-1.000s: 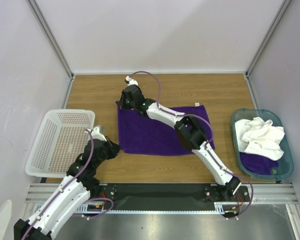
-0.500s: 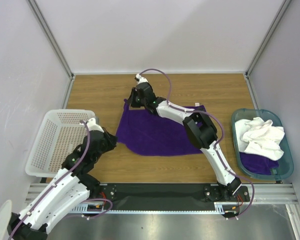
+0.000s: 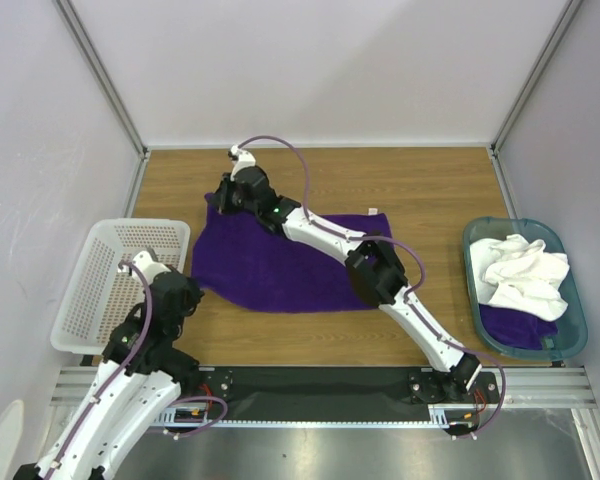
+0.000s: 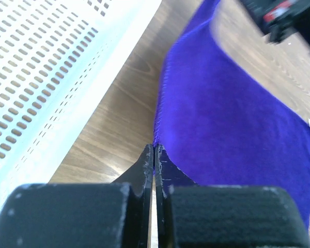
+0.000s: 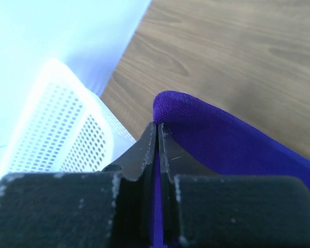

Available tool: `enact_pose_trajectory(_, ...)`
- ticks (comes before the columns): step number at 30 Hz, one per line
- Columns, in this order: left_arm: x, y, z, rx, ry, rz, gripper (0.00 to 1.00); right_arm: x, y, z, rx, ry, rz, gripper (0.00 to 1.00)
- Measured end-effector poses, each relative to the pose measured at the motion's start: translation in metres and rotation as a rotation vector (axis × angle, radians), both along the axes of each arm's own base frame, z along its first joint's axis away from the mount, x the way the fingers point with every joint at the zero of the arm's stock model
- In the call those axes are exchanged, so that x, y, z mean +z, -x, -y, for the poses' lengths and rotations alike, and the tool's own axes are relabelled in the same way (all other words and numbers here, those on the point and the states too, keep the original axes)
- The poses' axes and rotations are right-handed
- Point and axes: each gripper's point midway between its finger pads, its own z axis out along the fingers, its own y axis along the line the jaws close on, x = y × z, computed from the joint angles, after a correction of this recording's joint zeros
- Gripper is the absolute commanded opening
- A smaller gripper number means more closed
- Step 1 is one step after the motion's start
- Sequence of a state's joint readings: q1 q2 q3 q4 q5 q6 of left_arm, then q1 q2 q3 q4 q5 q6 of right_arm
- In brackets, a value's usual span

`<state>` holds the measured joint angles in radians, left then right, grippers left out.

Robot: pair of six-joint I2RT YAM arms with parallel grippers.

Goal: Fold and stack the towels
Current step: Fold the towel

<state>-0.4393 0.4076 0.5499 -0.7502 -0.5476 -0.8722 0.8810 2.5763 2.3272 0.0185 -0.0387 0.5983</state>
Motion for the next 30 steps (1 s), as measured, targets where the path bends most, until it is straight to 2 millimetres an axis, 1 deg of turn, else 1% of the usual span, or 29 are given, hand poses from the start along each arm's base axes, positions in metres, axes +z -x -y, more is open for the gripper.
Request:
enact_pose_trajectory(2, 0.003, -0.001, 0.000, -0.008, 0.000, 0.013, 0.00, -0.008, 0.002, -0.002, 0.003, 0.012, -0.010, 0.00)
enact_pose_trajectory(4, 0.007, -0.004, 0.006, -0.042, 0.000, 0.028, 0.00, -0.014, 0.000, 0.001, -0.004, 0.022, -0.018, 0.00)
enact_pose_trajectory(6, 0.014, -0.009, 0.016, -0.100, 0.011, 0.058, 0.00, -0.017, -0.007, 0.007, -0.015, 0.030, -0.024, 0.00)
enact_pose_trajectory(9, 0.025, -0.019, 0.040, -0.221, 0.041, 0.117, 0.00, -0.021, -0.019, 0.019, -0.030, 0.030, -0.028, 0.00)
enact_pose_trajectory(11, 0.026, -0.025, 0.060, -0.318, 0.062, 0.140, 0.00, -0.033, -0.027, 0.035, -0.035, 0.047, -0.052, 0.00)
enact_pose_trajectory(14, 0.022, -0.031, 0.089, -0.451, 0.061, 0.139, 0.00, -0.052, -0.037, 0.062, -0.038, 0.081, -0.094, 0.00)
enact_pose_trajectory(17, 0.018, -0.028, 0.120, -0.580, 0.044, 0.141, 0.00, -0.065, -0.041, 0.091, -0.038, 0.113, -0.125, 0.00)
enact_pose_trajectory(19, 0.015, -0.023, 0.138, -0.650, 0.044, 0.145, 0.00, -0.070, -0.037, 0.110, -0.039, 0.131, -0.145, 0.00)
enact_pose_trajectory(21, 0.012, -0.017, 0.154, -0.711, 0.046, 0.157, 0.00, -0.068, -0.033, 0.128, -0.044, 0.135, -0.149, 0.00)
enact_pose_trajectory(25, 0.011, -0.009, 0.180, -0.802, 0.038, 0.169, 0.00, -0.053, -0.030, 0.152, -0.048, 0.113, -0.126, 0.00)
enact_pose_trajectory(30, -0.010, -0.002, 0.207, -0.880, -0.004, 0.113, 0.00, -0.033, -0.031, 0.181, -0.075, 0.092, -0.090, 0.00)
